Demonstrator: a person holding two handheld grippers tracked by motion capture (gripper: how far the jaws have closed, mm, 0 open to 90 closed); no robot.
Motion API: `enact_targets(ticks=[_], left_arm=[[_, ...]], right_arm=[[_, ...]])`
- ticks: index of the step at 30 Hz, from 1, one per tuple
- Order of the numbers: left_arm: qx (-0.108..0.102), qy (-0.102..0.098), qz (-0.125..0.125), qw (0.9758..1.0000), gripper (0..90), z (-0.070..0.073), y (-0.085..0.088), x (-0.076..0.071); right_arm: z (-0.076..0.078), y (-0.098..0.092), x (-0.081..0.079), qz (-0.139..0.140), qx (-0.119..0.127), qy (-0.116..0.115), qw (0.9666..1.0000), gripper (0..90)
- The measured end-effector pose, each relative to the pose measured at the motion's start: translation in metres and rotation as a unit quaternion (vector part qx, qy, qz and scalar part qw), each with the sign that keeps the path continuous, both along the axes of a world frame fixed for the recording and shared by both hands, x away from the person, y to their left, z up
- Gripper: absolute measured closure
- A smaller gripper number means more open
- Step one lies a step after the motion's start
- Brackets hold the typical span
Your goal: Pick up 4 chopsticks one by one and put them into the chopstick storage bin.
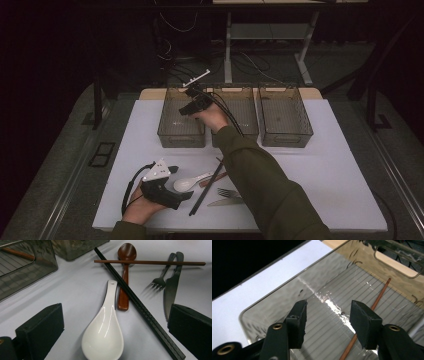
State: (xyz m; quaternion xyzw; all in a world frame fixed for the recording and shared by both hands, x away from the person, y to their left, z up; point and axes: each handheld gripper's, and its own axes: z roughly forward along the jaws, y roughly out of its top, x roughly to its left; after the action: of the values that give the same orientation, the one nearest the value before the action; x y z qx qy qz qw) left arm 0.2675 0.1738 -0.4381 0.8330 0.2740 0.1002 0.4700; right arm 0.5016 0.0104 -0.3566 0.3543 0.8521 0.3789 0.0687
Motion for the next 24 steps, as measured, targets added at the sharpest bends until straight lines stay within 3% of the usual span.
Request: enact_targets(ticks=[15, 24], left_arm=[[0.005, 0.003, 0.003, 1.0000, 0.0, 0.000, -0.001, 0.000], [0.005, 0.005, 0.003, 1.0000, 0.0, -0.001, -0.002, 0.000]], right_arm=[[0.027, -0.042, -0.032, 0.039, 0.031, -0.031, 0.9983, 39.0], [0.026, -0.073, -0.050, 0.057, 0.042, -0.035, 0.9969, 36.2]])
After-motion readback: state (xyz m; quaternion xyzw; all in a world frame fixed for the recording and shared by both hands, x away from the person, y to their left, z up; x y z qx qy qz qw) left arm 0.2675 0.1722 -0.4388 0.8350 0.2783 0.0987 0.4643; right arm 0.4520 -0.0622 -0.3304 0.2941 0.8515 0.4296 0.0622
